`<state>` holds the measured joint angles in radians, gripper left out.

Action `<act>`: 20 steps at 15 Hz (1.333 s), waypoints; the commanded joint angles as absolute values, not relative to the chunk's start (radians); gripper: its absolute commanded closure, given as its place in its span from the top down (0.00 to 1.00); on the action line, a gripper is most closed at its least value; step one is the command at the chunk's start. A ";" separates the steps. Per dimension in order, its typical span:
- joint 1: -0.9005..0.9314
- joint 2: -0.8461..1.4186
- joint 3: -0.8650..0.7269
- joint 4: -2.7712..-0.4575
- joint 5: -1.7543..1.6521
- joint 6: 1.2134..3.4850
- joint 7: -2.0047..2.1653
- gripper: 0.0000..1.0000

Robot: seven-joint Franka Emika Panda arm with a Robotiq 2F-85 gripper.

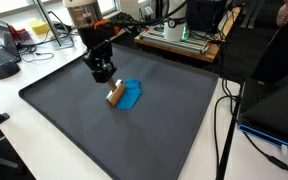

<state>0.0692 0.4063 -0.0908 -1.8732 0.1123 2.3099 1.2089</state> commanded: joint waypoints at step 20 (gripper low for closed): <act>0.049 0.525 -0.134 -1.864 0.041 2.407 1.167 0.22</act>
